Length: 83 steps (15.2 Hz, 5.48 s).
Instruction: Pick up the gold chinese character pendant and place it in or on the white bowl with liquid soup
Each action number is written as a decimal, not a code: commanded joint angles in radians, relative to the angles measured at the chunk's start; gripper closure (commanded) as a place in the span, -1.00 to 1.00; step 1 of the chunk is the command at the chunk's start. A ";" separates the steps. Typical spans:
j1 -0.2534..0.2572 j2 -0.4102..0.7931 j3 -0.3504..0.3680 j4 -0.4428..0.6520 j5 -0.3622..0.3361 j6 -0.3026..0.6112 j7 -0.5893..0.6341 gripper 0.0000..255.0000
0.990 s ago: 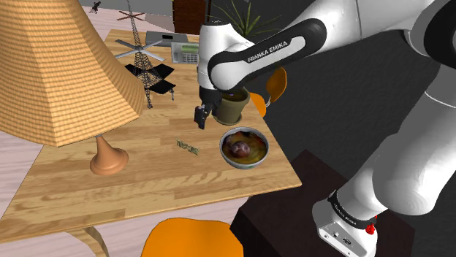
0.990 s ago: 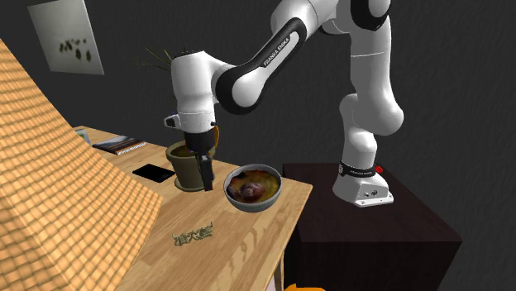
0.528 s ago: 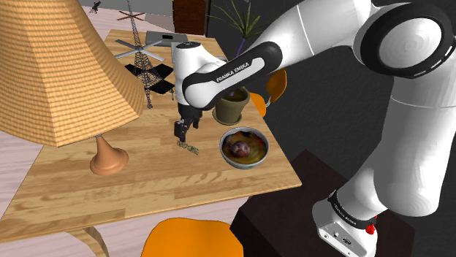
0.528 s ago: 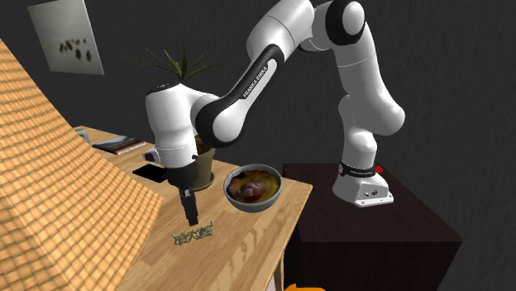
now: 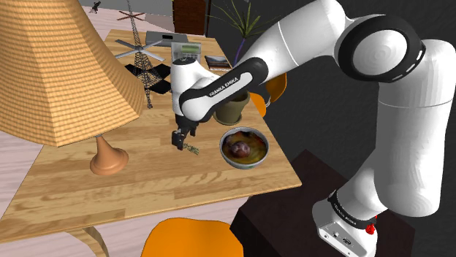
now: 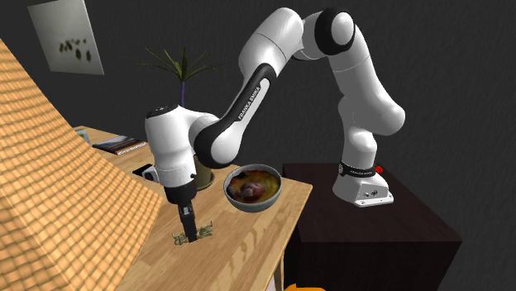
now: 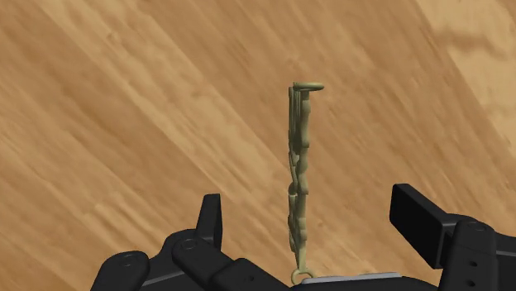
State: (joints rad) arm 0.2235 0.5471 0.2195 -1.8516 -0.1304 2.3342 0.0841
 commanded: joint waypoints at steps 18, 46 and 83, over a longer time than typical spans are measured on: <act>0.001 0.010 -0.002 -0.002 -0.003 0.013 0.001 1.00; -0.023 -0.203 0.032 0.084 0.059 -0.282 -0.033 1.00; -0.150 -0.797 -0.067 -0.751 0.194 -0.032 -0.331 1.00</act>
State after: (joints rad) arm 0.0731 -0.2606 0.1513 -2.5971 0.0643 2.2859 -0.2485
